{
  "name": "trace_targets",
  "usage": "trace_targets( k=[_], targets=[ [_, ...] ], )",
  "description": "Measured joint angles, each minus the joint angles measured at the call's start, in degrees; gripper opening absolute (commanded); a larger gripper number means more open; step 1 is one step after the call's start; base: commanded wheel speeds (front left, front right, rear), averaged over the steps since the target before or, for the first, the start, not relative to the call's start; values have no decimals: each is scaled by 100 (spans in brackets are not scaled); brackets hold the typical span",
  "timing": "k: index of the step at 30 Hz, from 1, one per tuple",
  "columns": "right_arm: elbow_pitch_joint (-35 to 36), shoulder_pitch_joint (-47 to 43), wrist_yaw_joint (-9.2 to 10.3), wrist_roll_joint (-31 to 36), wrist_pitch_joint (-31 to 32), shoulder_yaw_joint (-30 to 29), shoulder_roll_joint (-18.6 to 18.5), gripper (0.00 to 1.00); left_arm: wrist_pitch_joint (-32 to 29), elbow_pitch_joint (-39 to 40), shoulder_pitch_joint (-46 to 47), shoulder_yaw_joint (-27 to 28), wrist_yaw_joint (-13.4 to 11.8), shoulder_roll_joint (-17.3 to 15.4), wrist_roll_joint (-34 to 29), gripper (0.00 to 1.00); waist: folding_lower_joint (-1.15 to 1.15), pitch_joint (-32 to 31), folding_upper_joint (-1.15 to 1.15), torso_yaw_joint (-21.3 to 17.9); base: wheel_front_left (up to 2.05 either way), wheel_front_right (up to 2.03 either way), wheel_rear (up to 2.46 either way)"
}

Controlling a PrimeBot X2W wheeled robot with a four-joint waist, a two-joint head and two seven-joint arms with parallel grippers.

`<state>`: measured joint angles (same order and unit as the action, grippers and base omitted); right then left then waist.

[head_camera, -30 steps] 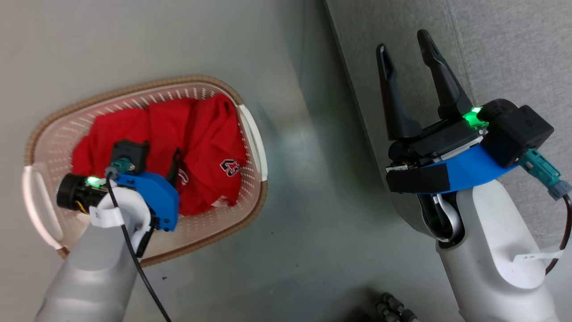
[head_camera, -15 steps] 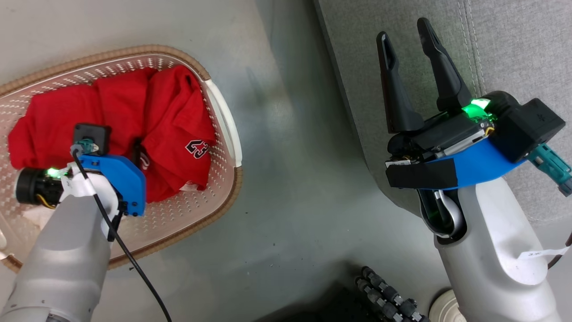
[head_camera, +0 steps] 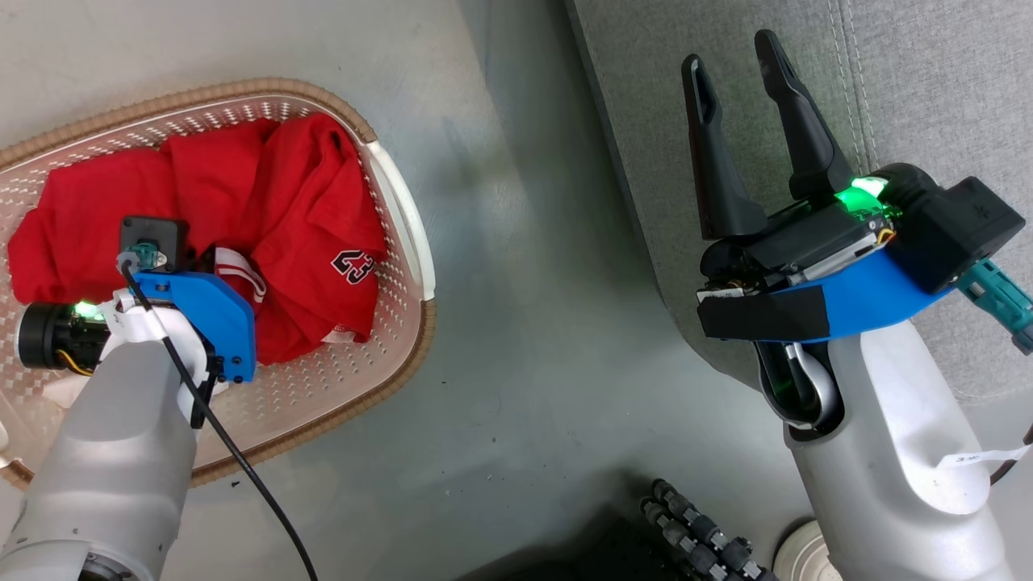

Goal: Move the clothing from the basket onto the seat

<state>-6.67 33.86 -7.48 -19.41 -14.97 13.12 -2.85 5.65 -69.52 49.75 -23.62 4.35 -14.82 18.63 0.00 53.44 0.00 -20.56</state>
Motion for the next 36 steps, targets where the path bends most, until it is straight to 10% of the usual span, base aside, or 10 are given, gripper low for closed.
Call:
trace_targets(
  k=[17, 36],
  targets=[
    [-285, -5, 0, 178, 0, 31, 2, 100, 352, -227, 7, -122, 138, 281, 158, 0, 0, -517, 0, 205, 0, 0, 0],
    [-1280, -1060, 0, 748, 87, -152, 11, 100, 724, 347, -1184, -980, 303, 1118, 925, 0, -2, -3208, 1, 1057, 0, 0, 0]
  ],
)
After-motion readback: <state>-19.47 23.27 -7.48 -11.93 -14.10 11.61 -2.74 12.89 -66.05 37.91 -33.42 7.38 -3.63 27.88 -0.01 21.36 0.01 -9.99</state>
